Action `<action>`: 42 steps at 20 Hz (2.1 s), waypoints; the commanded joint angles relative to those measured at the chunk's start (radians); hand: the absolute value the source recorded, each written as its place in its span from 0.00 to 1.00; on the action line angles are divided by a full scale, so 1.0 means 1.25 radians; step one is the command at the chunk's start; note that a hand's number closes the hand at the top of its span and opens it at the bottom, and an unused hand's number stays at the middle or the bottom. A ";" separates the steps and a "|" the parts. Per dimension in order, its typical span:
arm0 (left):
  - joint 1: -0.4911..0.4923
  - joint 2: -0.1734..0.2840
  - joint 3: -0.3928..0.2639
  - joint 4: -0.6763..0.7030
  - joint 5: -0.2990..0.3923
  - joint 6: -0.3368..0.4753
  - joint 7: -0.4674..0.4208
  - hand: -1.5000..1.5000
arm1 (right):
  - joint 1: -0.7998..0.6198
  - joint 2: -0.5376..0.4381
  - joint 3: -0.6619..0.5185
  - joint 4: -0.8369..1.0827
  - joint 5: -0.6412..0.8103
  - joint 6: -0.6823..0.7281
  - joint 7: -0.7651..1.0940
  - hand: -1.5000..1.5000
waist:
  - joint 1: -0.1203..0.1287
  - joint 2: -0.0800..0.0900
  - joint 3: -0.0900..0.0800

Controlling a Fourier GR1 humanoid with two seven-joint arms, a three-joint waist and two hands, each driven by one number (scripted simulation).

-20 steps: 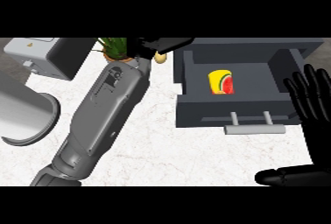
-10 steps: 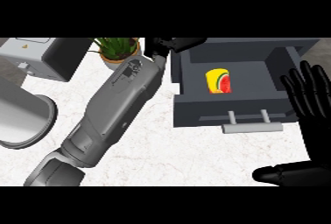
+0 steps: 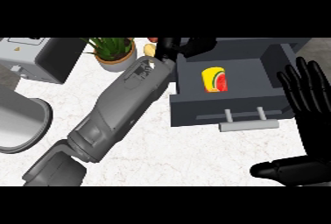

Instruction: Pick up the cup, place it into the drawer and close the drawer

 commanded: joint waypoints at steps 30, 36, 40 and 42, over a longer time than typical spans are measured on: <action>0.017 0.000 -0.058 -0.029 0.204 -0.038 -0.104 0.00 | -0.024 -0.055 -0.052 -0.018 -0.162 0.081 0.048 1.00 | 0.041 -0.009 -0.001; 0.134 0.053 -0.041 -0.187 0.205 0.019 -0.098 0.00 | 0.024 -0.129 -0.021 -0.061 -0.052 0.160 0.029 1.00 | 0.069 -0.018 -0.002; 0.245 0.164 -0.031 -0.329 0.209 0.014 -0.046 0.00 | 0.088 -0.143 -0.022 -0.103 -0.039 0.179 0.040 1.00 | 0.074 -0.022 -0.001; 0.261 0.197 -0.029 -0.407 0.210 0.048 0.010 0.00 | 0.050 -0.150 0.005 -0.064 0.019 0.179 0.039 1.00 | 0.082 -0.021 -0.001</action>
